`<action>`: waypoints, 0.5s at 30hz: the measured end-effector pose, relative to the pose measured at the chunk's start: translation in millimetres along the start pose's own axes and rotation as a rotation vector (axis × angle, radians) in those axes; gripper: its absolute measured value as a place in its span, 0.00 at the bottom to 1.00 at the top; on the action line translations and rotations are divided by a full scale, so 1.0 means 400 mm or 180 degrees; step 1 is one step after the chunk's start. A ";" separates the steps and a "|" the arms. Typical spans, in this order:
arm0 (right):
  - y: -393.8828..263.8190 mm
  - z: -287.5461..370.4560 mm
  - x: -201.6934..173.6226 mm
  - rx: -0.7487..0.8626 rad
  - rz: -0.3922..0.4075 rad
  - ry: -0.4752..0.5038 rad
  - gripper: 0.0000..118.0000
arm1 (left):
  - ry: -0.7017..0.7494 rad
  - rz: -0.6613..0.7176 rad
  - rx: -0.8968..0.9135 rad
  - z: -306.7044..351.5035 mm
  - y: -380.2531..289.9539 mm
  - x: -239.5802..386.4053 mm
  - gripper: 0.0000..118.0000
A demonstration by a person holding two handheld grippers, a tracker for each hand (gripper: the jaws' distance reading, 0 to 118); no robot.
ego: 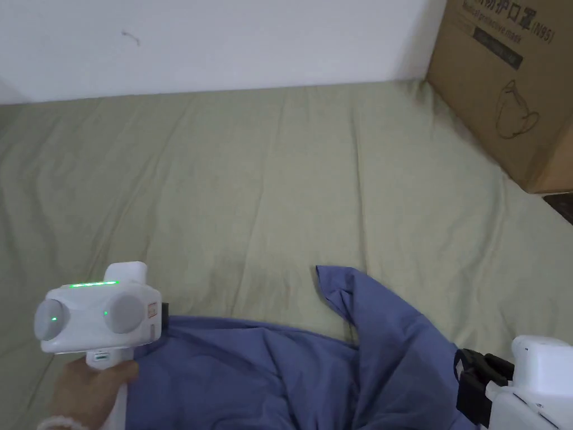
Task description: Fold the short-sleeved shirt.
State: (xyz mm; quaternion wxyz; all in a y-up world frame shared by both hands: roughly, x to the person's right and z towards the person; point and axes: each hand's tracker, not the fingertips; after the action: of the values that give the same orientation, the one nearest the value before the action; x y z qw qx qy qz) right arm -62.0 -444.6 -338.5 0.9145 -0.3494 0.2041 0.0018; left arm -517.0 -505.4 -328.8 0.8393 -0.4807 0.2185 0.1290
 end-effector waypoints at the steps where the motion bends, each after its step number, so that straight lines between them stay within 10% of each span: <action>1: 0.013 -0.005 0.003 0.0001 0.0021 -0.0002 0.01 | -0.0042 0.0050 -0.0010 0.011 -0.006 -0.005 0.01; 4: 0.074 -0.039 0.025 -0.0024 0.0154 0.0058 0.28 | -0.0083 0.0157 0.0091 0.038 -0.009 -0.029 0.01; 7: 0.153 -0.130 0.051 -0.0267 0.0147 0.0245 0.90 | -0.0174 0.0208 0.0177 0.090 -0.022 -0.042 0.01; 13: 0.216 -0.396 0.072 -0.1206 0.0261 0.0359 0.93 | -0.0251 0.0170 0.0310 0.176 -0.046 -0.049 0.01; 15: 0.200 -0.465 0.065 -0.1557 0.0346 0.0230 0.77 | -0.0262 0.0177 0.0340 0.193 -0.050 -0.054 0.01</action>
State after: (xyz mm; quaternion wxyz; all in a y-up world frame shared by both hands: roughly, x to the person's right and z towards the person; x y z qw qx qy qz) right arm -119.2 -506.9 -524.4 0.7934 -0.5487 0.2485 0.0878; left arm -508.4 -448.9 -268.9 0.8682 -0.4233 0.2037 0.1602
